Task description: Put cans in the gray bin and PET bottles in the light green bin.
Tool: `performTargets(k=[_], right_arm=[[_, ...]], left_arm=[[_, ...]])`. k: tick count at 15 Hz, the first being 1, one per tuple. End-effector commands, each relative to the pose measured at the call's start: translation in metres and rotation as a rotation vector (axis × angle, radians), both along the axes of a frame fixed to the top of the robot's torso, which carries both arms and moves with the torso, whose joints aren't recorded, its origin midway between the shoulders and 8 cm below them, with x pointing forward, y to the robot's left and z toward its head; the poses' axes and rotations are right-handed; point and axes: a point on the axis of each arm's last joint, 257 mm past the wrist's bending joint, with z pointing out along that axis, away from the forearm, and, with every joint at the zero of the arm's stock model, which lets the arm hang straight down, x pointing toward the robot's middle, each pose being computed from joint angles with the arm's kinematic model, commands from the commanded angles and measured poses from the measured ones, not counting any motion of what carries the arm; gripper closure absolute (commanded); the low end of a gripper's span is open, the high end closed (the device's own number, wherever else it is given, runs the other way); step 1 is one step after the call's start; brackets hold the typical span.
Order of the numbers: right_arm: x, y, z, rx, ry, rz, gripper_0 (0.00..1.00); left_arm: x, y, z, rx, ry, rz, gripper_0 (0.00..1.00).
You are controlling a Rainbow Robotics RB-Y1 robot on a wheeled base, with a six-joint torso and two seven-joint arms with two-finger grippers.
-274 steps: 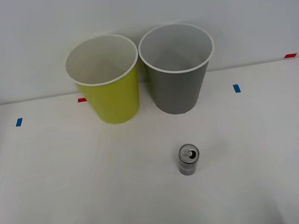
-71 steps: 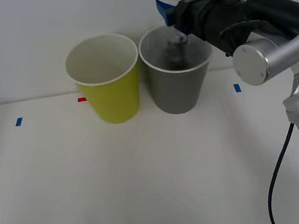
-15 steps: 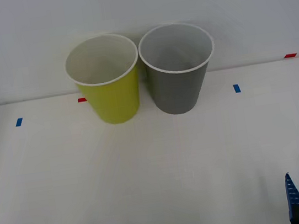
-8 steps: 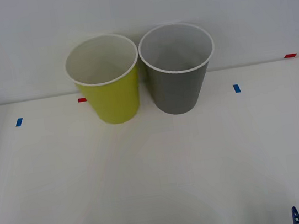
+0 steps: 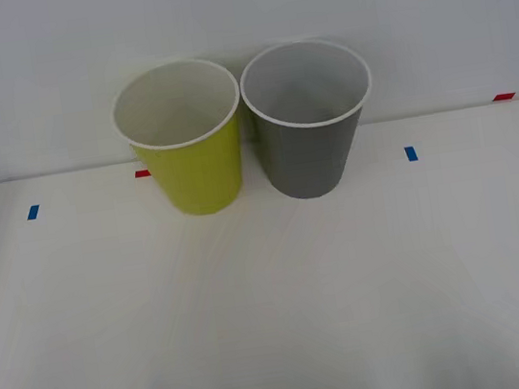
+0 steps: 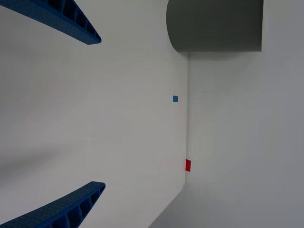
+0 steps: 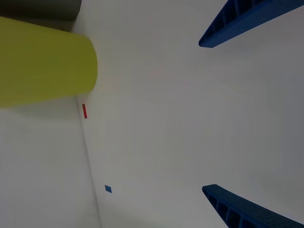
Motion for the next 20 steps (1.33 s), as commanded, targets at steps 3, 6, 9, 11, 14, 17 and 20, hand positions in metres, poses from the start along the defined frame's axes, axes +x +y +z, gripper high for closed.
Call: performTargets(k=[3, 6, 9, 11, 14, 17, 20], right_arm=[[-0.0002, -0.0029, 0.0001, 0.005, 0.0, -0.009, 0.0], [-0.0002, -0.0029, 0.0001, 0.005, 0.0, -0.009, 0.0], [-0.0002, -0.0029, 0.0001, 0.005, 0.0, -0.009, 0.0], [-0.0002, -0.0029, 0.0001, 0.005, 0.0, -0.009, 0.0], [-0.0002, -0.0029, 0.0001, 0.005, 0.0, -0.009, 0.0], [-0.0002, -0.0029, 0.0001, 0.005, 0.0, -0.009, 0.0], [-0.0002, -0.0029, 0.0001, 0.005, 0.0, -0.009, 0.0]], left_arm=[[0.0, 0.0, 0.0, 0.0, 0.0, 0.0, 0.0], [0.0, 0.0, 0.0, 0.0, 0.0, 0.0, 0.0], [0.0, 0.0, 0.0, 0.0, 0.0, 0.0, 0.0], [0.0, 0.0, 0.0, 0.0, 0.0, 0.0, 0.0], [0.0, 0.0, 0.0, 0.0, 0.0, 0.0, 0.0], [0.0, 0.0, 0.0, 0.0, 0.0, 0.0, 0.0], [0.0, 0.0, 0.0, 0.0, 0.0, 0.0, 0.0]])
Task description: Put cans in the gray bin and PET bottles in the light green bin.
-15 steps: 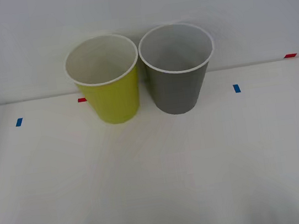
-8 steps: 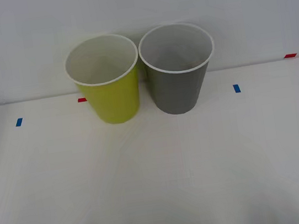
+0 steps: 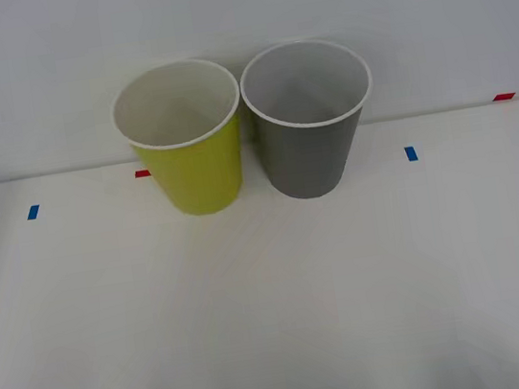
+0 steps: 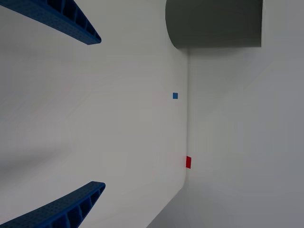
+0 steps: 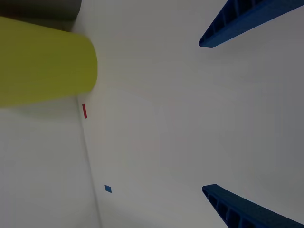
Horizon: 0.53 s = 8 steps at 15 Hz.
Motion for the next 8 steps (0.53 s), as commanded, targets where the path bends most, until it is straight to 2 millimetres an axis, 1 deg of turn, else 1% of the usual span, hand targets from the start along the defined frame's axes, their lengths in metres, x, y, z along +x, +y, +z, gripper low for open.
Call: performTargets(k=[1, 8], right_arm=[[0.0, -0.0001, -0.0001, 0.0, 0.0, 0.0, 0.0], [0.0, -0.0001, -0.0001, 0.0, 0.0, 0.0, 0.0]], left_arm=[[0.0, 0.0, 0.0, 0.0, 0.0, 0.0, 0.0], [0.0, 0.0, 0.0, 0.0, 0.0, 0.0, 0.0]])
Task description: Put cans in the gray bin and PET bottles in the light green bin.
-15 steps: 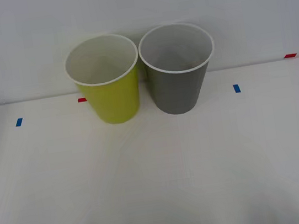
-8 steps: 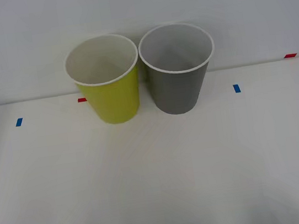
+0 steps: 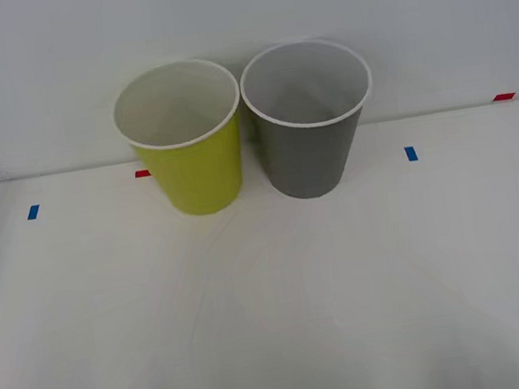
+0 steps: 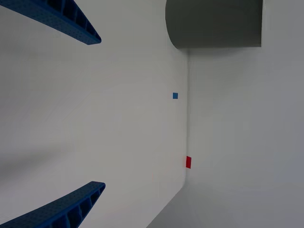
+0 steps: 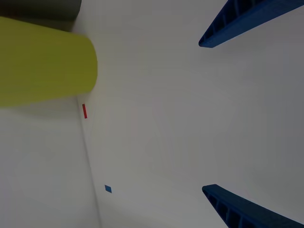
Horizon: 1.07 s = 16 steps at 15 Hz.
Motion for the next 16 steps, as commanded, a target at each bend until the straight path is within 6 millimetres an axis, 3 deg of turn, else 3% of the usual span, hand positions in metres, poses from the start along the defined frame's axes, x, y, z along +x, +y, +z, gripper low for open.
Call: performTargets(k=[1, 16], right_arm=[[0.0, 0.0, 0.0, 0.0, 0.0, 0.0, 0.0], [0.0, 0.0, 0.0, 0.0, 0.0, 0.0, 0.0]], left_arm=[[0.0, 0.0, 0.0, 0.0, 0.0, 0.0, 0.0], [0.0, 0.0, 0.0, 0.0, 0.0, 0.0, 0.0]])
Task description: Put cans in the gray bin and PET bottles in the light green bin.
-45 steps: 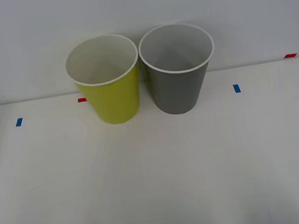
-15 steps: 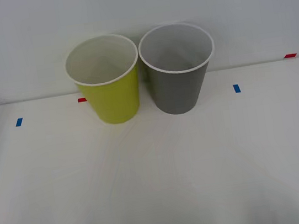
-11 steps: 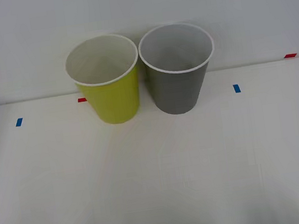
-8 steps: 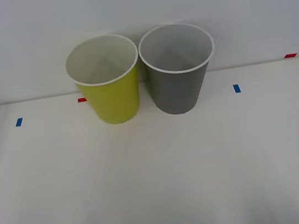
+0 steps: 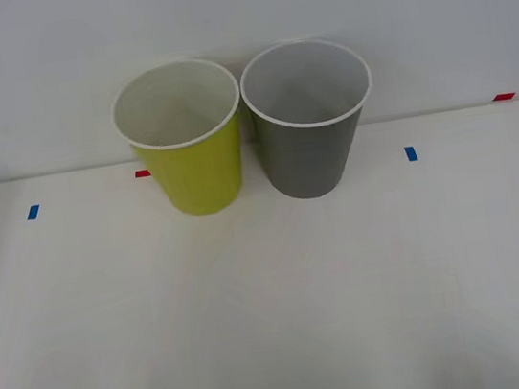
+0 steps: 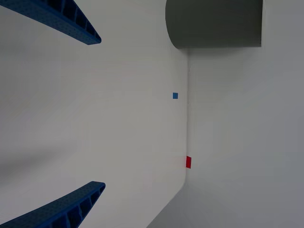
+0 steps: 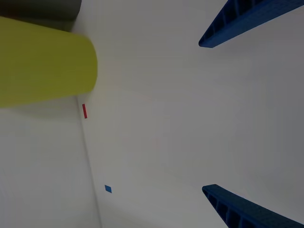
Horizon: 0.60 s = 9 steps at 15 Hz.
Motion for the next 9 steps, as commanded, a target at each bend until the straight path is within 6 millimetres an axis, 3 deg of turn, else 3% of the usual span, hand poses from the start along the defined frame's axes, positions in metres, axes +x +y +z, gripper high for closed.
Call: performTargets(k=[1, 9], right_arm=[[0.0, 0.0, 0.0, 0.0, 0.0, 0.0, 0.0], [0.0, 0.0, 0.0, 0.0, 0.0, 0.0, 0.0]], left_arm=[[0.0, 0.0, 0.0, 0.0, 0.0, 0.0, 0.0], [0.0, 0.0, 0.0, 0.0, 0.0, 0.0, 0.0]])
